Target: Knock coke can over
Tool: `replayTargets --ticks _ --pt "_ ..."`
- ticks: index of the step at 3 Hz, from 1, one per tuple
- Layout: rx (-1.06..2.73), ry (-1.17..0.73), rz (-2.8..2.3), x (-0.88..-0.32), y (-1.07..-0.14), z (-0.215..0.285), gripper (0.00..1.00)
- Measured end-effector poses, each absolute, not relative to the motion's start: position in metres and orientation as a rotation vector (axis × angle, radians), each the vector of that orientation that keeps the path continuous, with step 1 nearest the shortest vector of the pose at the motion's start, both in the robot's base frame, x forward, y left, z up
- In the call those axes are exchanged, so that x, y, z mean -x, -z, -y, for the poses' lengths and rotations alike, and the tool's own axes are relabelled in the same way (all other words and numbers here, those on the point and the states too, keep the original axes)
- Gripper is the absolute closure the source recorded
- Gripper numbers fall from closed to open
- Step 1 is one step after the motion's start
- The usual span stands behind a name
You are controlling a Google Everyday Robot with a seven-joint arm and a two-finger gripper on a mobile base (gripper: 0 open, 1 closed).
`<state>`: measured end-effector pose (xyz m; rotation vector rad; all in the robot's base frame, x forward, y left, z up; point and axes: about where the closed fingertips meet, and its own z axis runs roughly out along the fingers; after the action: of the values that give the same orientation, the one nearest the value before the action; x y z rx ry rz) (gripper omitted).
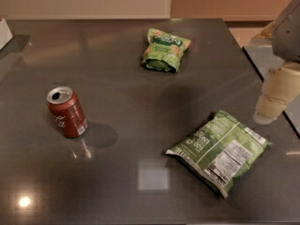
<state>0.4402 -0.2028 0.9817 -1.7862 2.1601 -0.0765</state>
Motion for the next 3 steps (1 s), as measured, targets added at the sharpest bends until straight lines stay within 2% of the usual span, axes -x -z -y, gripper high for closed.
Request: replayTargets --ticks 3 --pt "1.881 -0.157 -1.824 -0.431 -0.985 0.082 0.00"
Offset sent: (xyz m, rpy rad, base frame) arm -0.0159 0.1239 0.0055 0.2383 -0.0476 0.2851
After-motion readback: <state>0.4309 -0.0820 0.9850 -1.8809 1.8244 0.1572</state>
